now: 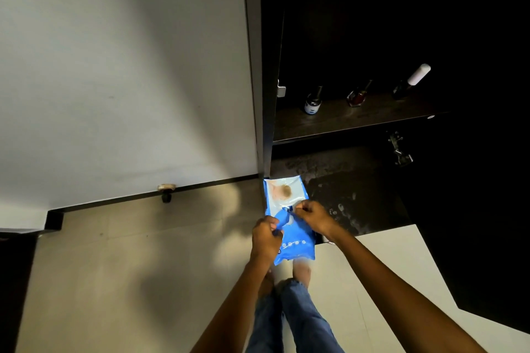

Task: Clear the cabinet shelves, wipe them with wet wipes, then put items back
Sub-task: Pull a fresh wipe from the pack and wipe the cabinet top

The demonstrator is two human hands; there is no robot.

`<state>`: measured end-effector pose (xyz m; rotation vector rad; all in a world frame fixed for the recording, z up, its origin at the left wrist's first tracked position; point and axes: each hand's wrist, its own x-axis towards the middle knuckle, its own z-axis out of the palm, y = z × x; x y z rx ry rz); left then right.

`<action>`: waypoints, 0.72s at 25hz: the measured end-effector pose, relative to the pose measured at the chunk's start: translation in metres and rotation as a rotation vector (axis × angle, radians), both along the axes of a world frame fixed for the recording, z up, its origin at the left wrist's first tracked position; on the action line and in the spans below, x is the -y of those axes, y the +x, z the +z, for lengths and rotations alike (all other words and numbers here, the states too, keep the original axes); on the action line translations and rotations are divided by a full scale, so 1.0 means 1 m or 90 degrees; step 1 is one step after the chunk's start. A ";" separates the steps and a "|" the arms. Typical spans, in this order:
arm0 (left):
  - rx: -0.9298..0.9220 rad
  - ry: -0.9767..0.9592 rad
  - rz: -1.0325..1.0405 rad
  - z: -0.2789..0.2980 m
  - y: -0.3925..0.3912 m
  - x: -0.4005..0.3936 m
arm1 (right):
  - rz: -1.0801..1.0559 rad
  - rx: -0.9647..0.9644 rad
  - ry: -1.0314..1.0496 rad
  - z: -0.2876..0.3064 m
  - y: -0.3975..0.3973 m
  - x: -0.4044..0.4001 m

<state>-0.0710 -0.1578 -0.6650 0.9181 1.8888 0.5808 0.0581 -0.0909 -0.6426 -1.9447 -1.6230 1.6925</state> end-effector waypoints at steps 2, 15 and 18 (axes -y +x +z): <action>0.000 -0.007 -0.005 0.003 0.000 -0.001 | 0.081 0.088 0.115 -0.004 -0.001 0.003; 0.001 -0.027 -0.004 0.010 0.003 -0.003 | 0.278 0.345 0.245 -0.025 -0.032 0.010; -0.013 -0.035 -0.011 0.010 0.004 -0.002 | 0.197 0.277 0.176 -0.024 -0.025 0.008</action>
